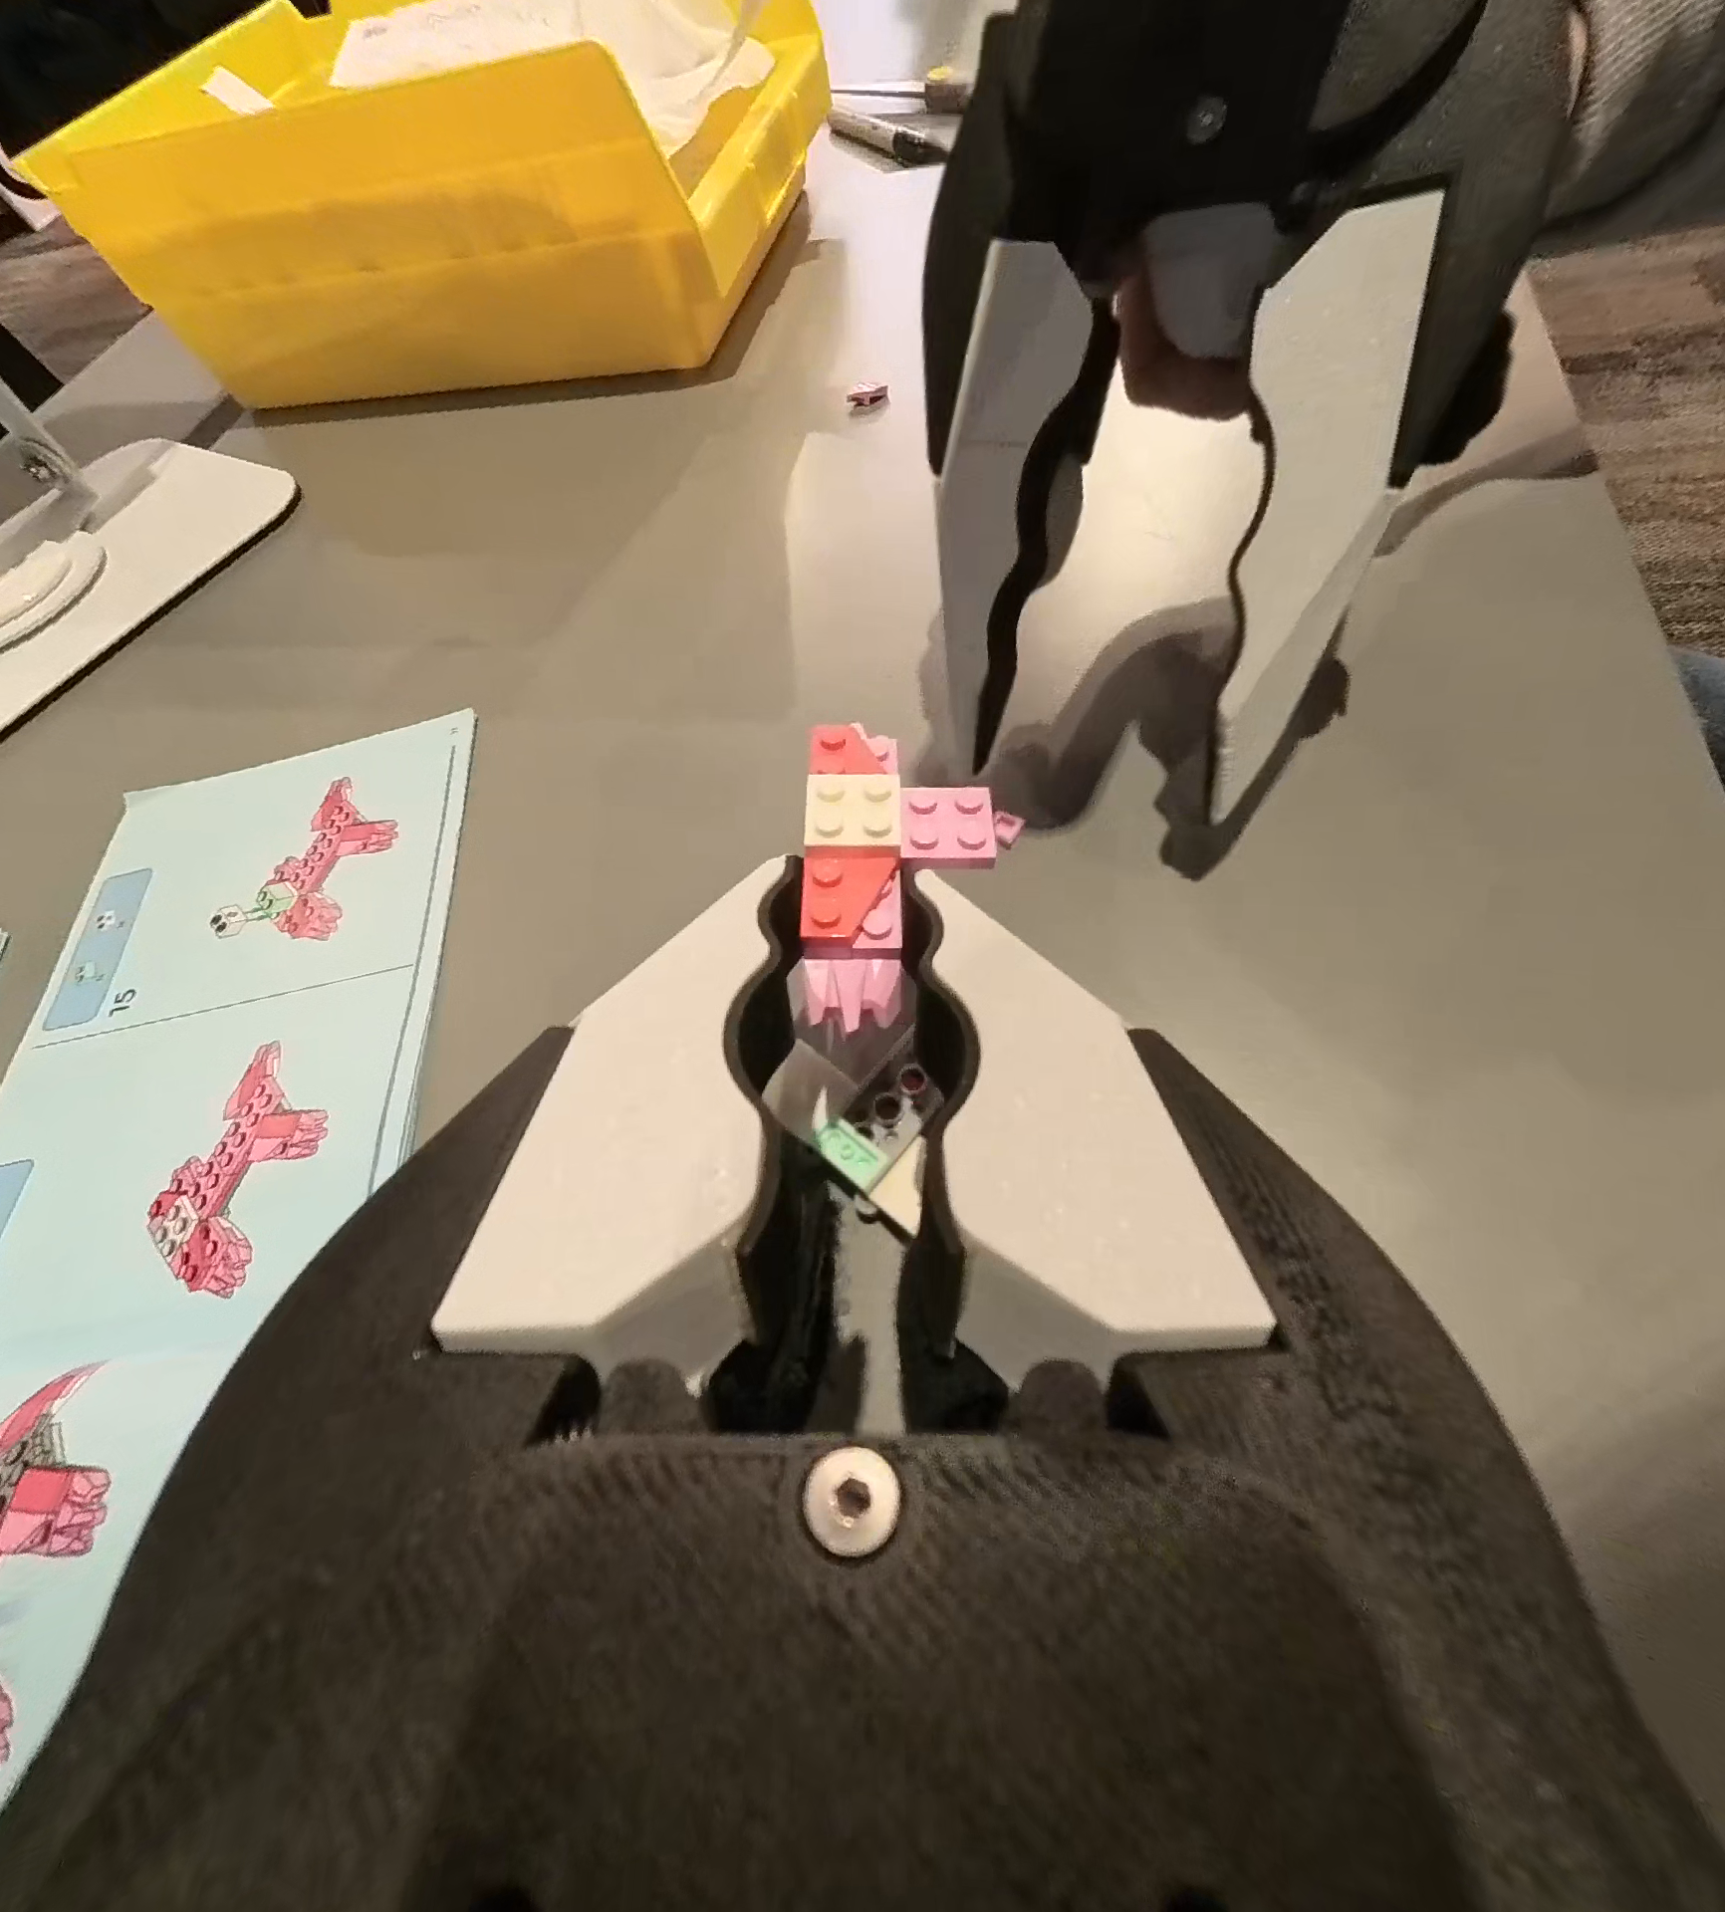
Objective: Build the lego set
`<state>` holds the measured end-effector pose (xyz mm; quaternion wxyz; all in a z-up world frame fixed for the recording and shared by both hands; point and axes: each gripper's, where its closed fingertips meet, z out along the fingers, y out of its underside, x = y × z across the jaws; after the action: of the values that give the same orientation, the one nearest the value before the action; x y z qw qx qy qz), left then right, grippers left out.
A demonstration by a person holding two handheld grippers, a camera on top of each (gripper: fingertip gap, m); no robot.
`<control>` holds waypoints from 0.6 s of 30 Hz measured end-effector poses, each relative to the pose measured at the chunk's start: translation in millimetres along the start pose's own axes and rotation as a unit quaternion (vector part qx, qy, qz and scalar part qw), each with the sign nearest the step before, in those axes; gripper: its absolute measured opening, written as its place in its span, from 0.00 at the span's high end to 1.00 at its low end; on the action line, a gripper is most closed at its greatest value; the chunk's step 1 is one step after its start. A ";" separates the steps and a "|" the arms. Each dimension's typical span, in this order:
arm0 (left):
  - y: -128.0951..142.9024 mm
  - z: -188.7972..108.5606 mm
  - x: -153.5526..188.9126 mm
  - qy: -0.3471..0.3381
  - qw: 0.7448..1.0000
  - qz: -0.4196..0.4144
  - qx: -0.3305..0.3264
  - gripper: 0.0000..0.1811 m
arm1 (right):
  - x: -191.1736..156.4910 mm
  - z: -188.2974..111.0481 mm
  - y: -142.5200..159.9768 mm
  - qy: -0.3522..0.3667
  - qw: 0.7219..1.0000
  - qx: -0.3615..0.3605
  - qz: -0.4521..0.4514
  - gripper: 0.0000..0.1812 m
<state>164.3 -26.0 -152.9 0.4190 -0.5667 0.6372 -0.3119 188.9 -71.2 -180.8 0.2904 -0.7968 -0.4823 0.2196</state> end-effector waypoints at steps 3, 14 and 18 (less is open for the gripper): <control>0.4 0.2 0.2 0.001 1.000 -0.001 -0.001 0.91 | 6.6 3.2 3.1 0.018 1.000 -0.010 -0.004 0.79; 0.4 0.1 1.1 0.003 1.000 -0.002 -0.001 0.91 | 16.5 10.6 6.6 0.028 0.999 -0.022 -0.006 0.94; 0.6 0.3 1.3 0.003 1.000 -0.001 -0.002 0.91 | 18.1 11.3 6.3 0.031 0.999 -0.021 -0.010 0.96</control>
<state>164.2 -27.2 -153.8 0.4157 -0.5673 0.6381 -0.3131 193.7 -54.4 -194.6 0.2907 -0.8042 -0.4857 0.1812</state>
